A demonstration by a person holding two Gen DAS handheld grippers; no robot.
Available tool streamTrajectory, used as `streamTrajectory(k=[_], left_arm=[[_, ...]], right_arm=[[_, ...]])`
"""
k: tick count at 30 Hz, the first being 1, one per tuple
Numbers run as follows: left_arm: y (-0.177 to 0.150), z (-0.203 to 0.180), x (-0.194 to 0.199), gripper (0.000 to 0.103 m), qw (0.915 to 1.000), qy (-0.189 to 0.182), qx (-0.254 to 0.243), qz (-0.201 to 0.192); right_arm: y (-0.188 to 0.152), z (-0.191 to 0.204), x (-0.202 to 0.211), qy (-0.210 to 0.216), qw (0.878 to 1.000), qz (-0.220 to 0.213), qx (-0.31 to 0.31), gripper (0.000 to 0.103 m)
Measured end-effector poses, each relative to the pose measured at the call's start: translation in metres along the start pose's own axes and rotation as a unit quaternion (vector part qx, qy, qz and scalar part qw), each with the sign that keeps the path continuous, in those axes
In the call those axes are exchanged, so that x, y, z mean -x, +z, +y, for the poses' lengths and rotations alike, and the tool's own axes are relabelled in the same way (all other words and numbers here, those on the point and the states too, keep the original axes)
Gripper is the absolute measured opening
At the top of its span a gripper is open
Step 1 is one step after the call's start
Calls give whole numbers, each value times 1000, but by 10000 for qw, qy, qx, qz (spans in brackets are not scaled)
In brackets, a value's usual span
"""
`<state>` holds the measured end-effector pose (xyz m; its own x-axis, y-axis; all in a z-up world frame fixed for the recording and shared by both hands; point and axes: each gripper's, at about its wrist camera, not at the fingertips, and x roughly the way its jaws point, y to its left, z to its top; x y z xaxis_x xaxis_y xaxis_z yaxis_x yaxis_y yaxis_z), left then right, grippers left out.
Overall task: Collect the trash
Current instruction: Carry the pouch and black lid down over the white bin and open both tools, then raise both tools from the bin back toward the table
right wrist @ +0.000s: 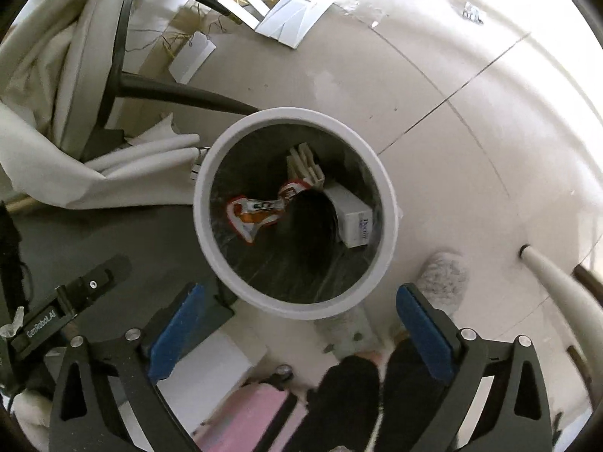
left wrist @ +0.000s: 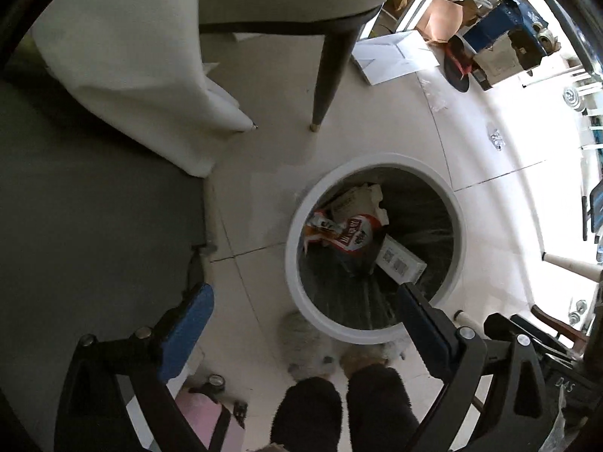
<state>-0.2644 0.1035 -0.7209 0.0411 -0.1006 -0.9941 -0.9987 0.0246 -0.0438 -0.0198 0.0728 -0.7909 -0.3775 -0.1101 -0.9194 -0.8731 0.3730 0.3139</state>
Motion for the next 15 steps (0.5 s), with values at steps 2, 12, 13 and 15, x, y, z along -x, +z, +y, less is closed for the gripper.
streamTrajectory(k=[2, 12, 13, 15], left_arm=[[-5, -2, 8, 99, 9998, 161, -108, -12], [-27, -12, 70, 99, 9984, 459, -303, -145], [-29, -13, 79, 99, 9983, 457, -320, -166], [-34, -17, 96, 99, 9980, 464, -370, -221]], right_arm=[[-1, 5, 6, -370, 9992, -58, 138, 103], [-18, 21, 71, -1299, 9889, -498, 527, 102], [-21, 23, 80, -1309, 9885, -527, 545, 102], [-25, 27, 94, -1317, 9879, -572, 582, 102]])
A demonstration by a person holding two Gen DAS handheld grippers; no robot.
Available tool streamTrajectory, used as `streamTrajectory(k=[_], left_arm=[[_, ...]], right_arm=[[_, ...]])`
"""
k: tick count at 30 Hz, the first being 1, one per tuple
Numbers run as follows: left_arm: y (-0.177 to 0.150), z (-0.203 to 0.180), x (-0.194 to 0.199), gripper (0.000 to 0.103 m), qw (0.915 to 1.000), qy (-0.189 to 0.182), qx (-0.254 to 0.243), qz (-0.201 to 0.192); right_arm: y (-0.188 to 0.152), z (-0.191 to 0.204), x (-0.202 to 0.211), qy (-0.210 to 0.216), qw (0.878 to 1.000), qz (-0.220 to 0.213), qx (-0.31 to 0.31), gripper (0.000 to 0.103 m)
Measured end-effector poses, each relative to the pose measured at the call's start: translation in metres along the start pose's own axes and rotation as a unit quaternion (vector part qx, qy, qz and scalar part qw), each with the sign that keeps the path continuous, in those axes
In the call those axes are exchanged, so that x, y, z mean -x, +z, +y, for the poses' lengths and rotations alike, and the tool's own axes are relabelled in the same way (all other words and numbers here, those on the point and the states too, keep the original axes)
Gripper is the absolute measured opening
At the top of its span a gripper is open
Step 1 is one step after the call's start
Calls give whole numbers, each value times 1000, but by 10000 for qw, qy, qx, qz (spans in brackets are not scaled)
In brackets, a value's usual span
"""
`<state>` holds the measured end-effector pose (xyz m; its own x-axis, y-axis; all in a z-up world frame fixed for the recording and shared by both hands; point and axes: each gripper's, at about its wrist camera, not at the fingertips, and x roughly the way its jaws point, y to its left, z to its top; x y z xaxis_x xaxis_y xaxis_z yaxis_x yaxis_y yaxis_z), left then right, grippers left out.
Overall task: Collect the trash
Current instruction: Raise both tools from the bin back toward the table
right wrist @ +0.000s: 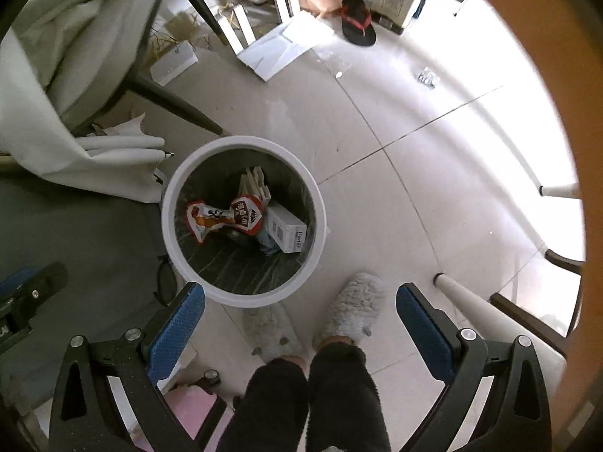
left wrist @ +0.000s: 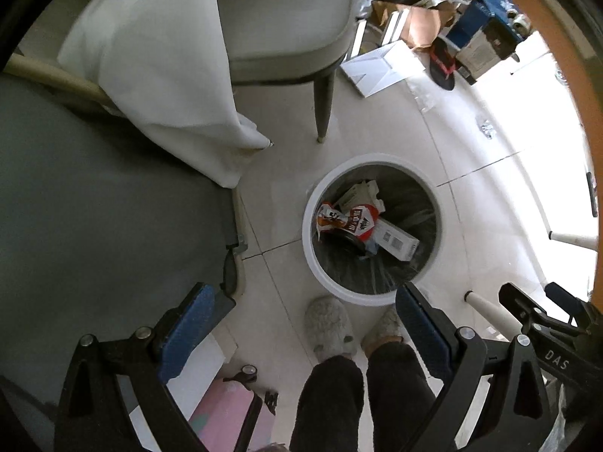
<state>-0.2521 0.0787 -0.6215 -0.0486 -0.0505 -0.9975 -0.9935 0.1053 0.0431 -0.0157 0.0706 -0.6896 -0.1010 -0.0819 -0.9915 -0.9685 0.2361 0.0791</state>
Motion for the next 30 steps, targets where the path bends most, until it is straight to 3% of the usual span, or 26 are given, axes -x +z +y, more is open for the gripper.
streamTrajectory(k=[15, 25, 30], left_arm=[[-44, 4, 153, 99, 9995, -73, -52, -301], [-65, -3, 272, 99, 9937, 179, -394, -1030], [-50, -42, 325, 99, 9814, 406, -870, -1664]], right_arm=[[-41, 16, 181, 254, 9983, -521, 68, 102], [-80, 16, 310, 702, 9940, -834, -41, 102], [-77, -12, 371, 942, 9871, -1226, -416, 102]])
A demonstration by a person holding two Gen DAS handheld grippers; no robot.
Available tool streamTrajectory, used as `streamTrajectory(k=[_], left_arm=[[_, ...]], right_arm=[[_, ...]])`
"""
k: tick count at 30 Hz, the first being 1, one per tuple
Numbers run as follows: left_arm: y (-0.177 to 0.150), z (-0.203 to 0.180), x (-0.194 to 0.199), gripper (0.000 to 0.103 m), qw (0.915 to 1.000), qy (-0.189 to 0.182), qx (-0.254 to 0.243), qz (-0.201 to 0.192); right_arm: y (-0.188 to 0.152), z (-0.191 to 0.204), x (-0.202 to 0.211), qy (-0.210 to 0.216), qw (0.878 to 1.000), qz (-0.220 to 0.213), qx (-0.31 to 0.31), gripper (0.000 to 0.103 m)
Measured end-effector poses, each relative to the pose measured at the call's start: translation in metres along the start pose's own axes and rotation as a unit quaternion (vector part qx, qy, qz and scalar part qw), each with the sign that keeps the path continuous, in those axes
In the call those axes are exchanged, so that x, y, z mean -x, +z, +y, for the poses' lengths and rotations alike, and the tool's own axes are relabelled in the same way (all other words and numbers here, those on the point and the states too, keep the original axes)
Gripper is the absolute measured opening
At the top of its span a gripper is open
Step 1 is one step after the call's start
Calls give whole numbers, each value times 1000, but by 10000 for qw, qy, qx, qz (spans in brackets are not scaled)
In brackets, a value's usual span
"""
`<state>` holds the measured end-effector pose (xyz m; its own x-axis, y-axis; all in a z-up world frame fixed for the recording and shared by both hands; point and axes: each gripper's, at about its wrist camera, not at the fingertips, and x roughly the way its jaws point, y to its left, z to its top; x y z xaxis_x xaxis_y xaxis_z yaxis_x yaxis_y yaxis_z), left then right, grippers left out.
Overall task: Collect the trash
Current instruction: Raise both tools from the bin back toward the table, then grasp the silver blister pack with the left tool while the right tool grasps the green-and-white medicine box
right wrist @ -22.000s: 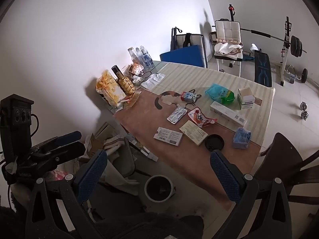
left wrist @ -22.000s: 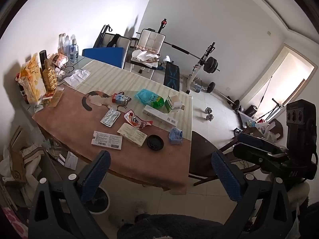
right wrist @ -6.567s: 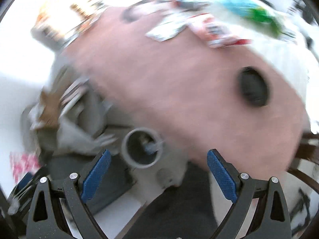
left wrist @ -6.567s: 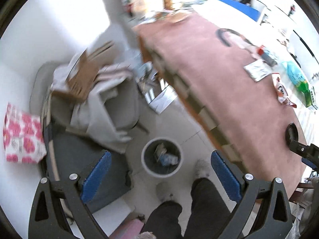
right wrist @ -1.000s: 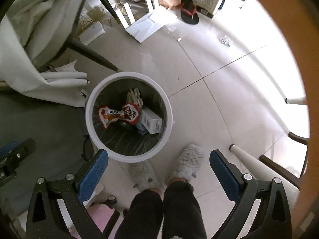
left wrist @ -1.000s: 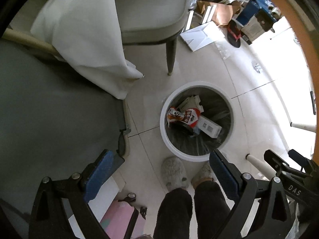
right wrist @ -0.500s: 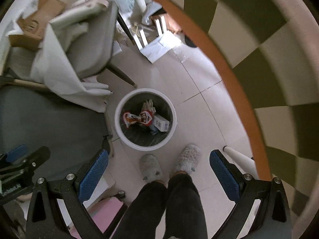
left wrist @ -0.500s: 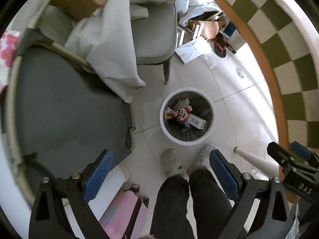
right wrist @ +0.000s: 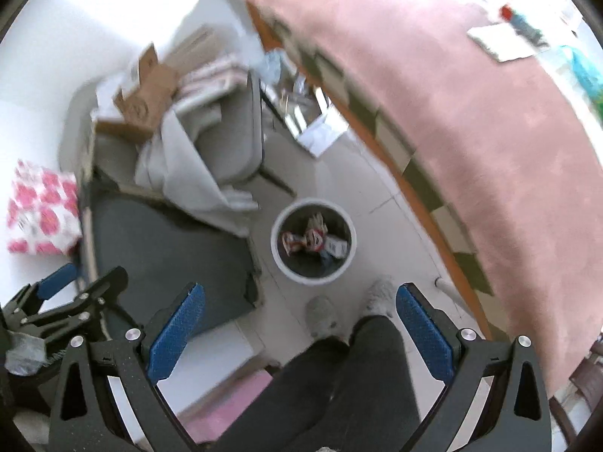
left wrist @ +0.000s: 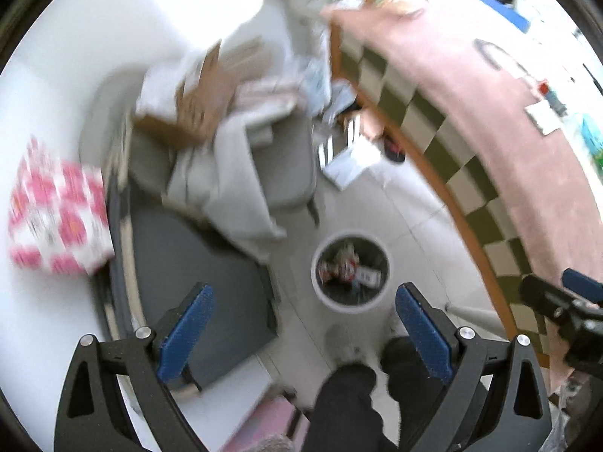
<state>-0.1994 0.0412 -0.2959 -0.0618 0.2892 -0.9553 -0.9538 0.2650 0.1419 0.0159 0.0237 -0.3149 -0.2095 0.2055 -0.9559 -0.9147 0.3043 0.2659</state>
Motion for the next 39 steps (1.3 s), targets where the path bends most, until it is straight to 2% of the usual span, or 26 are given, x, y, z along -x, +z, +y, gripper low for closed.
streamTrajectory(k=[3, 7, 10, 12, 13, 17, 18, 22, 25, 29, 31, 35, 36, 37, 39], left_arm=[[39, -39, 24, 103, 9984, -12, -423, -377], [88, -107, 45, 103, 9922, -36, -1011, -734], [118, -164, 51, 103, 9865, 70, -1361, -912], [144, -217, 50, 103, 9832, 43, -1563, -942], [153, -232, 49, 103, 9822, 29, -1620, -950], [191, -329, 30, 103, 9749, 17, -2060, -846], [196, -343, 24, 103, 9744, 16, -2106, -784], [223, -419, -8, 103, 9744, 151, -2205, -402], [237, -459, -30, 103, 9726, 307, -2289, -268], [249, -485, -48, 103, 9697, 453, -2394, -156], [254, -487, -54, 103, 9697, 456, -2398, -77], [261, -486, -64, 103, 9675, 406, -2498, 0], [263, -486, -66, 103, 9663, 369, -2548, 22], [264, -482, -66, 103, 9642, 242, -2639, 46], [265, -476, -66, 103, 9592, 11, -2826, 50]], right_arm=[[23, -33, 35, -27, 9990, -271, -359, 103], [52, -101, 75, -306, 9949, -464, -840, 103], [71, -173, 100, -618, 9881, -563, -1291, 103], [79, -233, 119, -840, 9785, -683, -1757, 103], [81, -266, 127, -932, 9723, -738, -2014, 103], [91, -396, 153, -1314, 9421, -919, -2945, 103], [94, -417, 155, -1404, 9375, -936, -3043, 103], [111, -522, 156, -2242, 9129, -863, -3300, 103], [124, -578, 150, -2336, 9109, -752, -3317, 103], [147, -617, 134, -2179, 9193, -649, -3213, 103], [158, -631, 127, -2193, 9244, -674, -3049, 103], [182, -647, 96, -1952, 9336, -467, -2968, 102], [184, -649, 91, -1901, 9330, -431, -3024, 100], [184, -647, 87, -1858, 9329, -392, -3060, 87], [179, -644, 89, -1852, 9286, -385, -3192, 83]])
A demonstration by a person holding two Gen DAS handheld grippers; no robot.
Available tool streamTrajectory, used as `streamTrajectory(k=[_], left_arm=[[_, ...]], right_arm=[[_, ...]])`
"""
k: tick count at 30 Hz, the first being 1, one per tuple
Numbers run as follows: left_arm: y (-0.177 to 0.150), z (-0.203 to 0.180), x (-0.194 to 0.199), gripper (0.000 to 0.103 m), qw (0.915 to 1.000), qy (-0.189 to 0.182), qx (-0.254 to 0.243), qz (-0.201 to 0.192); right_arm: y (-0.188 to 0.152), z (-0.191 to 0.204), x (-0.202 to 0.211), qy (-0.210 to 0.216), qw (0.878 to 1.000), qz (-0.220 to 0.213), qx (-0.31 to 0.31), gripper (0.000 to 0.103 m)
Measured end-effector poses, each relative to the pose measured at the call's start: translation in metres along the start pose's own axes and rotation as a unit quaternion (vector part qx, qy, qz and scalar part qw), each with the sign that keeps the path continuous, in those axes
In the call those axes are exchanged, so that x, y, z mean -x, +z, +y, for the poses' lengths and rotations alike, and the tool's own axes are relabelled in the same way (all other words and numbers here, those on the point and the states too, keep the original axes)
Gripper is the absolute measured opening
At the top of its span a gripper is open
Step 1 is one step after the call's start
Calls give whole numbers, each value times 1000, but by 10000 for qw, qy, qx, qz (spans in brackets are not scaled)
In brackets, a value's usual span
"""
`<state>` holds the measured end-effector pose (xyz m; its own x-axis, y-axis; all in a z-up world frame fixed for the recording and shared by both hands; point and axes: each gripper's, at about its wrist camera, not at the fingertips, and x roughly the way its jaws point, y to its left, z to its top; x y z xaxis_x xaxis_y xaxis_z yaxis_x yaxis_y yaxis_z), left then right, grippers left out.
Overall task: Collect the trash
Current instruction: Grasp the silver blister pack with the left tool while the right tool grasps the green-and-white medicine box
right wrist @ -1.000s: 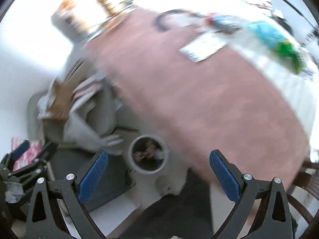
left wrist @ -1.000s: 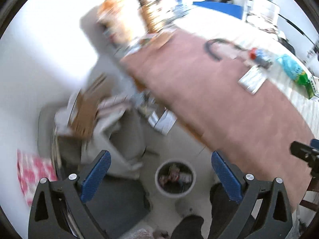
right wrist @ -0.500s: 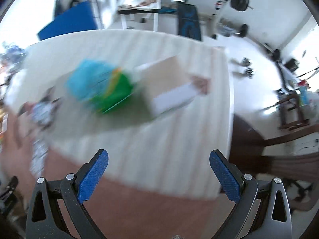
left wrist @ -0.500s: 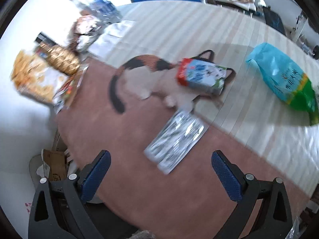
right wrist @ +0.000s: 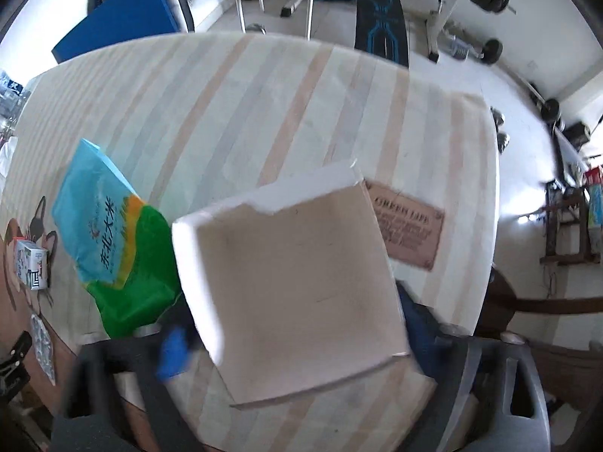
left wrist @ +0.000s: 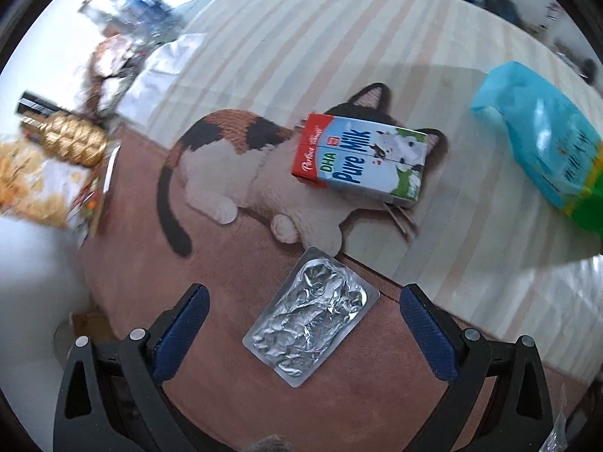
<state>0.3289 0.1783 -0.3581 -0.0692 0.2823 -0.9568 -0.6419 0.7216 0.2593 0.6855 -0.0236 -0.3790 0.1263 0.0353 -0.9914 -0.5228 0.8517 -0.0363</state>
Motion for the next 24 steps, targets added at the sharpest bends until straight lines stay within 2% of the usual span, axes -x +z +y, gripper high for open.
streamTrajectory(k=[3, 9, 12, 14, 16, 17, 19, 20, 21, 22, 24], left_arm=[[-16, 17, -2, 103, 9990, -90, -428, -68], [-38, 27, -35, 103, 9928, -170, -1135, 344], [-35, 18, -53, 103, 9881, -270, -1413, 541], [-32, 9, -61, 103, 9849, -311, -1597, 591], [-28, 5, -58, 102, 9839, -363, -1681, 494], [-25, 4, -57, 100, 9839, -414, -1680, 444], [-23, 4, -53, 84, 9849, -618, -1551, 457], [-23, 5, -51, 67, 9854, -861, -1373, 518], [-23, 7, -51, 59, 9859, -1044, -1168, 595], [-23, 9, -51, 58, 9876, -1119, -822, 726], [-26, 18, -55, 58, 9856, -1348, -165, 1009]], right_arm=[[-23, -11, 13, 270, 9985, 265, -408, 82], [-98, 2, 20, 615, 9932, 681, -717, 82], [-119, 21, 15, 658, 9936, 783, -476, 82], [-120, 41, 13, 676, 9941, 814, -219, 82], [-120, 57, 17, 603, 9954, 740, 7, 82], [-118, 62, 17, 602, 9955, 721, 87, 82], [-114, 74, 17, 585, 9957, 676, 245, 82], [-113, 80, 16, 566, 9956, 669, 322, 82], [-112, 85, 16, 560, 9956, 662, 357, 82], [-111, 89, 16, 566, 9954, 664, 400, 82], [-110, 97, 17, 590, 9951, 673, 429, 82]])
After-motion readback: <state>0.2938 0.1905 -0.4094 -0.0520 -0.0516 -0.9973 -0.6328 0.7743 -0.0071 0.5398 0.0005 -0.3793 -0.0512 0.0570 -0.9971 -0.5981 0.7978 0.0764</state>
